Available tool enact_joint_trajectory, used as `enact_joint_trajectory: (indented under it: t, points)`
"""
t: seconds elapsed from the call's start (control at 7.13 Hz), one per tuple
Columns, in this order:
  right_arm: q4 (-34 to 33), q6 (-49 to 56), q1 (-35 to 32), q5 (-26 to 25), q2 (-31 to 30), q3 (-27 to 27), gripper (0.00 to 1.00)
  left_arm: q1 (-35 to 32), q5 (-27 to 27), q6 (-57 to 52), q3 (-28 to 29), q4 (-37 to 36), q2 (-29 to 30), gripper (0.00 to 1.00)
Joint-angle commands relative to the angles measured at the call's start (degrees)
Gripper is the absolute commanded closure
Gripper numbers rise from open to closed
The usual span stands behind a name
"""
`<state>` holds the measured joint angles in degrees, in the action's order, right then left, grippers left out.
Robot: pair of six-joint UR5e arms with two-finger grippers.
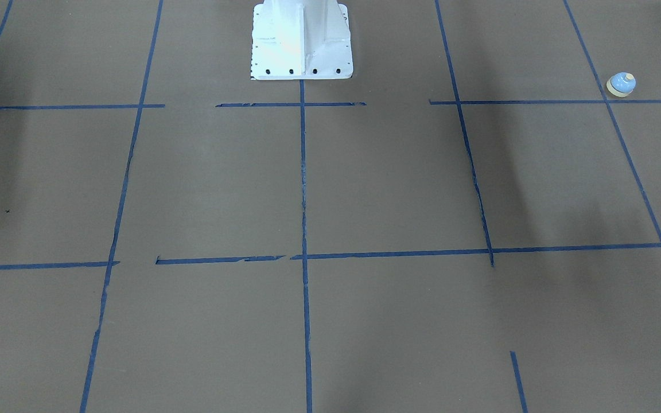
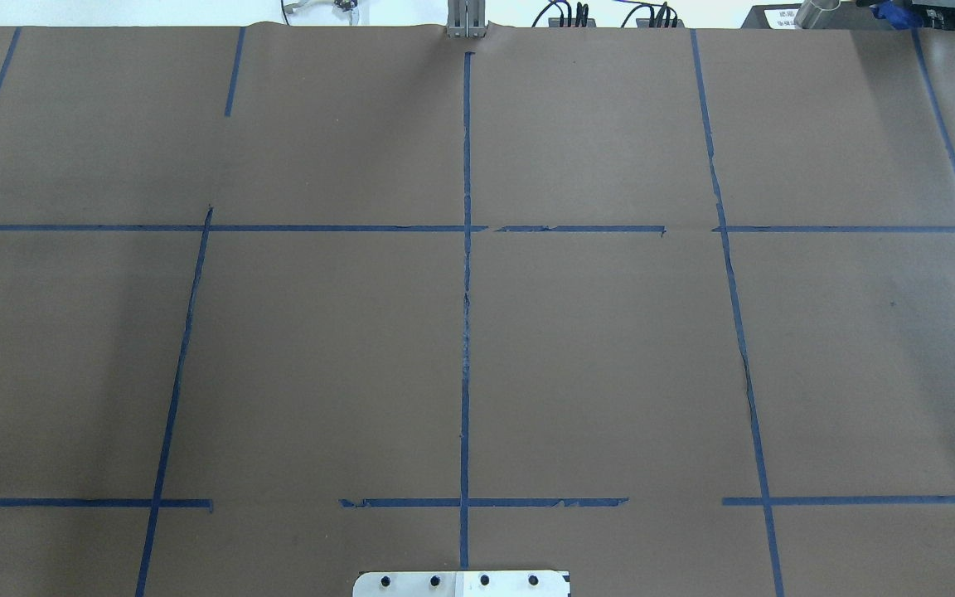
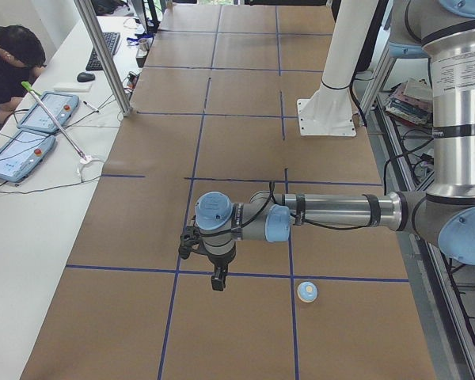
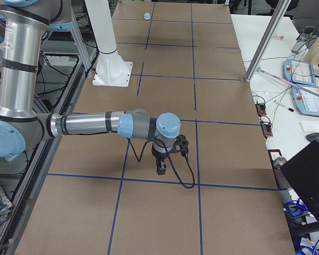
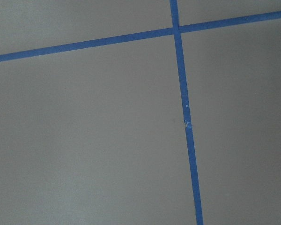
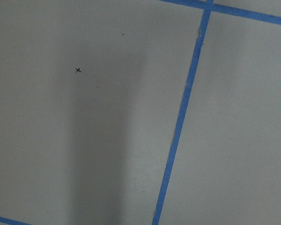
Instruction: Place and press bell with both arms
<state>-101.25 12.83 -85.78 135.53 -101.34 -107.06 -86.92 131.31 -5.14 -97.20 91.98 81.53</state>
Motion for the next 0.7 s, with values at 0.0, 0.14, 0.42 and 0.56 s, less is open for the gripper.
enact_joint_trajectory:
  t: [0.0,0.14,0.42,0.56]
  points:
    - [0.0,0.0,0.0,0.09,0.0,-0.08,0.0,0.26,0.35,-0.3,-0.44,0.39,-0.93,0.0]
    - [0.0,0.0,0.08,0.09,0.0,-0.08,0.0,0.35,0.53,-0.31,-1.14,0.39,-1.72,0.0]
    - [0.0,-0.09,0.0,0.26,0.0,-0.26,0.0,0.88,0.62,0.13,-2.36,1.52,-0.25,0.0]
    - [0.09,-0.09,0.08,0.61,0.0,-0.34,0.0,0.88,0.7,0.13,-3.42,3.62,1.24,0.0]
